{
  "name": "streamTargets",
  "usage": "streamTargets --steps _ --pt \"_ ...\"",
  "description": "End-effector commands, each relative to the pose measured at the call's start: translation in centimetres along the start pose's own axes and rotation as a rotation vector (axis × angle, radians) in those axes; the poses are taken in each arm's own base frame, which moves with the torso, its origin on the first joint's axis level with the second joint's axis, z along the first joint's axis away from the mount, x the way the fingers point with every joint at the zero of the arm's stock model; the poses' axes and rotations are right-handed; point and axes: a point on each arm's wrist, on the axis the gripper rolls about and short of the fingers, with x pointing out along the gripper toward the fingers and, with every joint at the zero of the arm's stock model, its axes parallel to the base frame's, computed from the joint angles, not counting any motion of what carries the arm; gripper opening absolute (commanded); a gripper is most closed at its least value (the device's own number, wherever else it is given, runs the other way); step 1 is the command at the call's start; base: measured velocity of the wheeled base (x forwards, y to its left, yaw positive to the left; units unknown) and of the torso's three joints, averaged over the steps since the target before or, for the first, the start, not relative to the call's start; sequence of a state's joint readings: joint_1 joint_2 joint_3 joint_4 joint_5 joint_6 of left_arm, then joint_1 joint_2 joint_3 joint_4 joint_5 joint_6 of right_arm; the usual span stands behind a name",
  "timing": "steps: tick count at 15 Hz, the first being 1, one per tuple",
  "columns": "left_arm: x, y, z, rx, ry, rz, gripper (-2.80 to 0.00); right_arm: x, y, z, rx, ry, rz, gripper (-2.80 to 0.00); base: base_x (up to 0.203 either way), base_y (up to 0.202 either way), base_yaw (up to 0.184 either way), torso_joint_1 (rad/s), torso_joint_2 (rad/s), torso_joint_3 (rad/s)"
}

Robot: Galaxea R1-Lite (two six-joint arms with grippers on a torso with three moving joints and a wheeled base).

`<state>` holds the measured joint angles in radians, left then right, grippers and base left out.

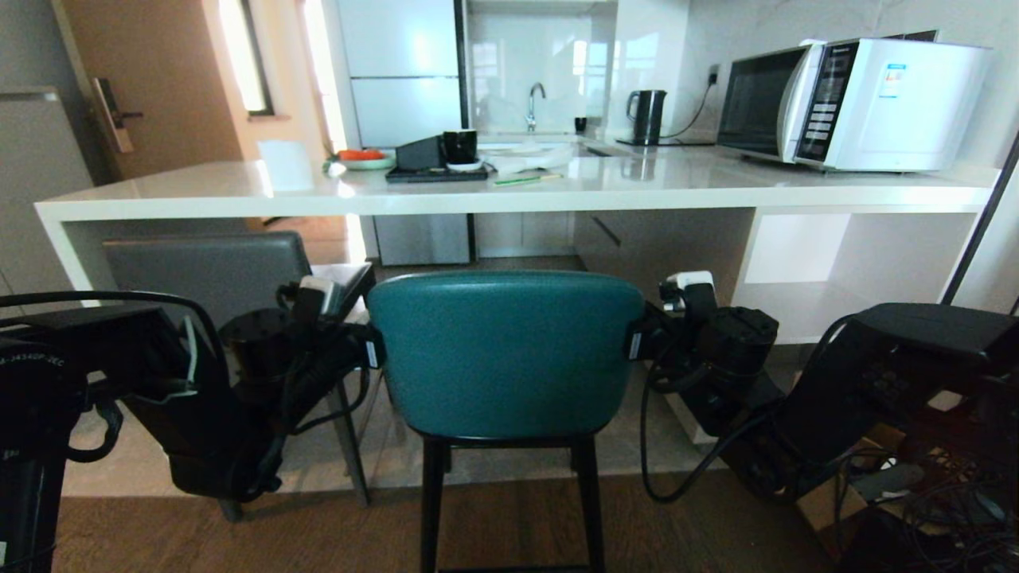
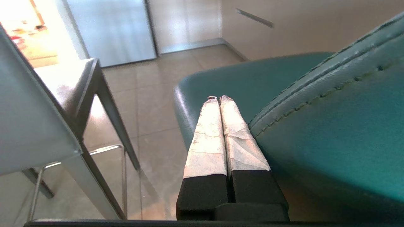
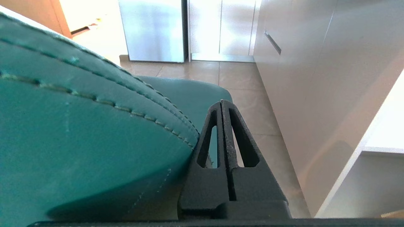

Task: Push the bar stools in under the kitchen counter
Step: Push the blue chair back under the dining table

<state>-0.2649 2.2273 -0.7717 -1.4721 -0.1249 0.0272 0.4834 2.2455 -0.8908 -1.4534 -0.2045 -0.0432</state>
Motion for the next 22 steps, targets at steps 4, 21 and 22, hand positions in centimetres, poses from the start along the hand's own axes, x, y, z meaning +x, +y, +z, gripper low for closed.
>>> streamTargets --steps 4,21,22 --pt "1.3 -4.4 0.1 -0.006 -0.018 -0.077 -2.8 1.1 -1.3 -1.2 -0.007 0.011 -0.048 -2.8 0.0 0.0 0.0 0.0 0.0 0.0" --pt "0.8 -4.0 0.5 -0.005 -0.005 0.007 -2.8 1.9 -1.3 -0.9 -0.037 0.01 -0.048 -2.8 0.017 0.0 0.0 0.0 0.0 0.001" --pt "0.9 -4.0 0.4 -0.005 -0.005 0.007 -2.8 1.9 -1.3 -0.9 -0.037 0.01 -0.05 -2.8 0.187 0.0 -0.002 0.011 0.0 -0.001"
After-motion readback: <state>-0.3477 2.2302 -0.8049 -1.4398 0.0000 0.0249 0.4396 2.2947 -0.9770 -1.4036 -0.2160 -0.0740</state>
